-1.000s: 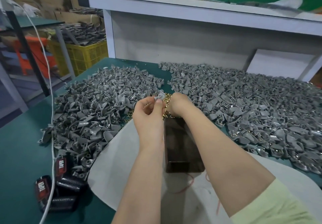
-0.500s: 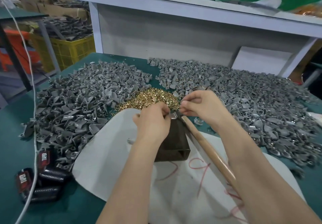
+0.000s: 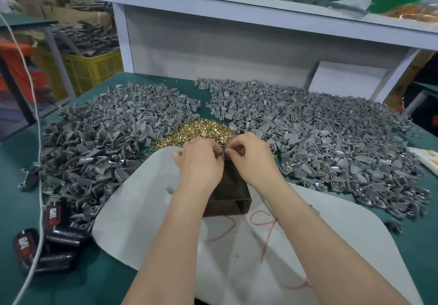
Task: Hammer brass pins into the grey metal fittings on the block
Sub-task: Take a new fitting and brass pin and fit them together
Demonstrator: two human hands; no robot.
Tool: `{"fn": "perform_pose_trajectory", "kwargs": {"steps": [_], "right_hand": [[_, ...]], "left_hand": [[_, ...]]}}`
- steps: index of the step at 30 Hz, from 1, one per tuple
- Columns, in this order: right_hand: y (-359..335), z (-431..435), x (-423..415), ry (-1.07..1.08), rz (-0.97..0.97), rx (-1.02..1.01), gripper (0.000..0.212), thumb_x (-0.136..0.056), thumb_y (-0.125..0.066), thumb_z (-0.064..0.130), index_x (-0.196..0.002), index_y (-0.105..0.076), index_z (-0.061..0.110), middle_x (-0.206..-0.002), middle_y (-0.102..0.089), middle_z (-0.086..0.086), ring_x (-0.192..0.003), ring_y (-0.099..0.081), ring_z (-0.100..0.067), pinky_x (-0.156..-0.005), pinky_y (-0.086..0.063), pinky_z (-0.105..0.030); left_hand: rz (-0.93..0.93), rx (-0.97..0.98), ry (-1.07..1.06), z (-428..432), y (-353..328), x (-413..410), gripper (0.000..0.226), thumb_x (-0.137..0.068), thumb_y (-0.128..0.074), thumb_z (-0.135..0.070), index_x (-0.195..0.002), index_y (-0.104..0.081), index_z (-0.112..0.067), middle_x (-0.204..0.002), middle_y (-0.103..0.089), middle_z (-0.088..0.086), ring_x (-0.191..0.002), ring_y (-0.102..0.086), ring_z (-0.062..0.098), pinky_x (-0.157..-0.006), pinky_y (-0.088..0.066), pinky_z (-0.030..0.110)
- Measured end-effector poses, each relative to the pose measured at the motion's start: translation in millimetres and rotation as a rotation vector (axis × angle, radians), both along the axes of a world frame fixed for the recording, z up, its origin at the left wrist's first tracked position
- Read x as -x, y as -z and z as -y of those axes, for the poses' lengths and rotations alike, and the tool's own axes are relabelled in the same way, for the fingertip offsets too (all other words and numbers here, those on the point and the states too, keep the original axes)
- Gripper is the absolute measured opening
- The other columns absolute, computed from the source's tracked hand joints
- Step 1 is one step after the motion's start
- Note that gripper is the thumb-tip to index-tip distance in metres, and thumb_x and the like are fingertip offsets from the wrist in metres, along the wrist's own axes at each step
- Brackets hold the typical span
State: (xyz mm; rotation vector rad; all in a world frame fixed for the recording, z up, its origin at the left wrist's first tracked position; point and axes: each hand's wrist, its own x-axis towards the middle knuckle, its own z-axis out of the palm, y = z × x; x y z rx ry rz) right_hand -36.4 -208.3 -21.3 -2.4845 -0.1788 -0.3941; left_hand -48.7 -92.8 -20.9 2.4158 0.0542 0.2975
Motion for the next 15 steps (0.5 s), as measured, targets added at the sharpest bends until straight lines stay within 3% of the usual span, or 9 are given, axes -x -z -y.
{"fn": "perform_pose_trajectory", "kwargs": {"steps": [8,15], "right_hand": [[1,-1,4,0.036,-0.025,-0.013,0.006,-0.089,-0.059,0.017,-0.085,-0.062,0.015,-0.095,-0.058,-0.001,-0.081,-0.048,-0.011,-0.076,-0.038,-0.022],[-14,-4,4,0.043,-0.093,0.133,0.011,-0.09,-0.057,0.017,-0.09,-0.067,0.013,-0.099,-0.064,-0.006,-0.095,-0.058,-0.024,-0.084,-0.046,-0.033]], "left_hand": [[-0.013,0.001,-0.001,0,0,-1,0.011,-0.092,-0.058,-0.027,-0.093,-0.069,-0.027,-0.108,-0.066,-0.004,-0.112,-0.053,0.023,-0.092,-0.032,0.038],[-0.002,0.002,0.008,0,0,-1,0.011,-0.091,-0.06,-0.028,-0.094,-0.071,-0.026,-0.106,-0.066,-0.002,-0.11,-0.053,0.025,-0.09,-0.035,0.037]]}}
